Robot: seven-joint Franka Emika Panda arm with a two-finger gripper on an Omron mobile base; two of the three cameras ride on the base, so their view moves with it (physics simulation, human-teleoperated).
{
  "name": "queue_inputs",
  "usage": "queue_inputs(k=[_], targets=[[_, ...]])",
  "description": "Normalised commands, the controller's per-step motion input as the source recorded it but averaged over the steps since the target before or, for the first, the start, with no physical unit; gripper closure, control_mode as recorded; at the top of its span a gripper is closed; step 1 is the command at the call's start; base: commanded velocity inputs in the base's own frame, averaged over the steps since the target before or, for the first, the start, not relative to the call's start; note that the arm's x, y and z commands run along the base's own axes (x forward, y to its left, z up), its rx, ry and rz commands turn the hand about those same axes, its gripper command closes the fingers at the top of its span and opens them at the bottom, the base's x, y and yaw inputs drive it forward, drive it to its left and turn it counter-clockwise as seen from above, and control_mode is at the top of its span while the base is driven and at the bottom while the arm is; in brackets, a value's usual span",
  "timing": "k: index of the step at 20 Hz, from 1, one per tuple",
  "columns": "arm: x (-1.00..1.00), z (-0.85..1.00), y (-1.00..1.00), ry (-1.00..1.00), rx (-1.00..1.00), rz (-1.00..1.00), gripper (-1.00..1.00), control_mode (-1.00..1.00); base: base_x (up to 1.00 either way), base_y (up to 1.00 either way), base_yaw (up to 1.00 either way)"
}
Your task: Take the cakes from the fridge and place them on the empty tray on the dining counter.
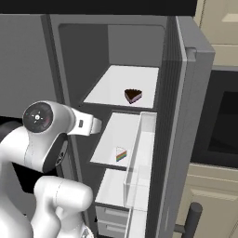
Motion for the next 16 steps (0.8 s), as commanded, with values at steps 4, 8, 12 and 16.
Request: queue_inputs(k=[4, 8, 12, 16], targets=[[0.0, 0.21, -0.18, 0.04, 0.0, -0.02, -1.0, -1.0, 0.0, 0.0, 0.0], [0.0, 0.25, -0.3, 0.07, 0.0, 0.0, -1.0, -1.0, 0.0, 0.0, 0.0], [0.0, 0.21, -0.26, 0.03, -0.01, 0.0, -1.0, -1.0, 0.0, 0.0, 0.0], [0.04, 0.16, -0.06, 0.0, -0.11, 0.03, -1.0, -1.0, 0.0, 0.0, 0.0]])
